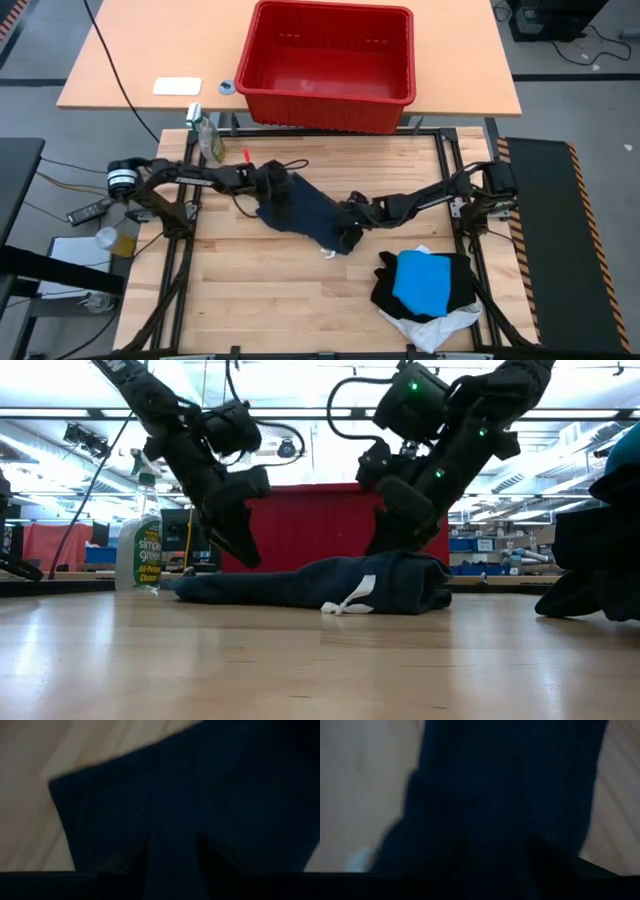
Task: Fold laundry
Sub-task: Fold the dark blue shorts
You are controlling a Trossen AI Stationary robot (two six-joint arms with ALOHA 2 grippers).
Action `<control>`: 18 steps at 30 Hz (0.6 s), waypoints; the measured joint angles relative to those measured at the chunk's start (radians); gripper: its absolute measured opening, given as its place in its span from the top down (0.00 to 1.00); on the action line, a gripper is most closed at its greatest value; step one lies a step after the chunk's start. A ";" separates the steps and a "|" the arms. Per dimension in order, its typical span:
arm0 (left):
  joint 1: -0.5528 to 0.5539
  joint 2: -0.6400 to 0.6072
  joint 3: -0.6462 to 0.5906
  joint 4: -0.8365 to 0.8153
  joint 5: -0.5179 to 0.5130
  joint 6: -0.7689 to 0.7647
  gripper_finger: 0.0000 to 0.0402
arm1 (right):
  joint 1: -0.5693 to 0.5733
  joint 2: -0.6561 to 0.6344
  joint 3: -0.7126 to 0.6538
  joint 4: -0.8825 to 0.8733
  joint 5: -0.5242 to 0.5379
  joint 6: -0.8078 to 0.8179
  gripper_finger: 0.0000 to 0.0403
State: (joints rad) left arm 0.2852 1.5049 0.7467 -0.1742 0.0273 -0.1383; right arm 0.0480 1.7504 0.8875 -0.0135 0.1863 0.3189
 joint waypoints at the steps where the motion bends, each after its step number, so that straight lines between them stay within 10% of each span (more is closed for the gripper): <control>1: 0.000 -0.016 0.001 0.001 -0.002 0.001 0.60 | 0.001 0.000 -0.005 -0.002 0.007 -0.020 0.49; 18: -0.188 -0.110 -0.001 -0.174 0.058 -0.035 0.60 | -0.036 -0.013 -0.004 0.027 -0.051 -0.159 0.50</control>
State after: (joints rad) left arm 0.0968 1.3945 0.7456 -0.3478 0.0853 -0.1730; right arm 0.0124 1.7377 0.8837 0.0131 0.1357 0.1599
